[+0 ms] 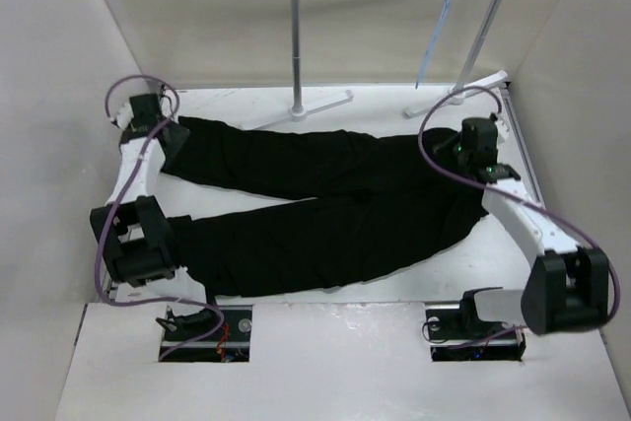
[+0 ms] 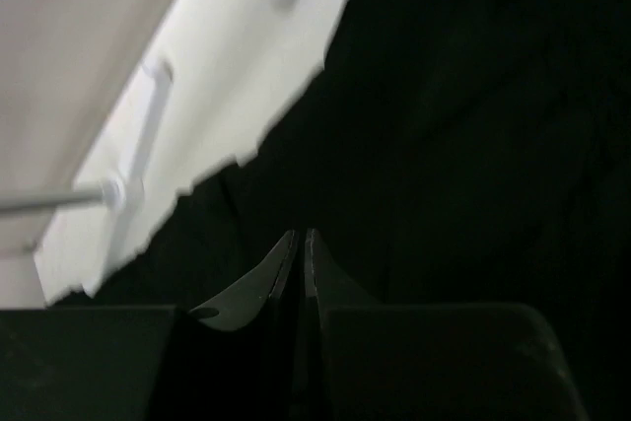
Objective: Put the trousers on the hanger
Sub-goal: Flatten out the trousers at the center of the board.
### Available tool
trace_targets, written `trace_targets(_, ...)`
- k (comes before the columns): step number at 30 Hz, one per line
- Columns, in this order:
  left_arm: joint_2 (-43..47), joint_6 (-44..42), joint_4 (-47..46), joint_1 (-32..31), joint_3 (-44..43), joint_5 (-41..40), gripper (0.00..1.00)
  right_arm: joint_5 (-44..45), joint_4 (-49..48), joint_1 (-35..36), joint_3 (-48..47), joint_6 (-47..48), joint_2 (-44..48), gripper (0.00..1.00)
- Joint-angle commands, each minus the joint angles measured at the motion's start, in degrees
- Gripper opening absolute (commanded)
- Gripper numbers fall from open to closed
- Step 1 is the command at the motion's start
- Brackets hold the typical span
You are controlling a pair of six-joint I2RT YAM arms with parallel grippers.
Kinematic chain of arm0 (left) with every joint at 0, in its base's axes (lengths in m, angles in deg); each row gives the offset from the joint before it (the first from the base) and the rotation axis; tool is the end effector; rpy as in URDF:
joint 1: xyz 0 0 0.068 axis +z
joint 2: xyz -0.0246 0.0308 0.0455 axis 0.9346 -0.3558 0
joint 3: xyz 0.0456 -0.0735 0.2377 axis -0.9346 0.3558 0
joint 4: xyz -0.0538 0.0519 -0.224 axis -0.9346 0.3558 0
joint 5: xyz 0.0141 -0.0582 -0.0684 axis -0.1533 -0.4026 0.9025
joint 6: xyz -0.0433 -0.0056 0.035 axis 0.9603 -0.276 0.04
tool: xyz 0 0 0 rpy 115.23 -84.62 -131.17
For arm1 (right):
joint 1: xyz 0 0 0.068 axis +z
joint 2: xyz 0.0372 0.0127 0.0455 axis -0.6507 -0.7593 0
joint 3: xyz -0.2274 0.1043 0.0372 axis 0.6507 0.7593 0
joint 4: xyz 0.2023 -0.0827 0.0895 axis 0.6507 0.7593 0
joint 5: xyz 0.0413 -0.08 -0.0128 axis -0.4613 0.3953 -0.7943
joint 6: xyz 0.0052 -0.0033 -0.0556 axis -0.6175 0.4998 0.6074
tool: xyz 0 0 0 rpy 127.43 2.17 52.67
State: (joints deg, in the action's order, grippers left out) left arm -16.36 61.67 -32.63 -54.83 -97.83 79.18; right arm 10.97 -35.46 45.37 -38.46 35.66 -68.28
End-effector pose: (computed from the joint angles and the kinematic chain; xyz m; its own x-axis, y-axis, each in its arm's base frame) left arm 0.3364 0.0898 0.2793 -0.2645 -0.7431 -0.6147 -0.6517 0.6075 -0.4541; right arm 0.2849 0.0173 0.2662 -0.2859 0.7408 -0.6078 0.4440 0.6645 0.6010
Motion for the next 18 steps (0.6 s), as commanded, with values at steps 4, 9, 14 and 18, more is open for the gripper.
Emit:
trace_targets(4, 14.43, 6.16, -4.33, -8.03, 20.38, -0.92, 0.55, -0.55, 3.72, 3.7, 14.93, -1.14, 16.66, 0.15)
trace_targets(9, 26.21, 6.43, 3.39, -6.91, 30.23, -0.39, 0.59, -2.66, 13.12, 8.0, 20.3, 0.62, 29.78, 0.26)
trace_targets(14, 35.37, 5.81, 7.19, -0.76, 38.94, -2.68, 0.63, -2.66, 16.04, 15.73, 23.29, -1.05, 34.8, 0.42)
trace_targets(18, 31.61, 5.64, 1.49, -0.13, 41.41, -1.8, 0.64, -4.42, 14.28, 22.5, 23.39, -0.87, 33.14, 0.51)
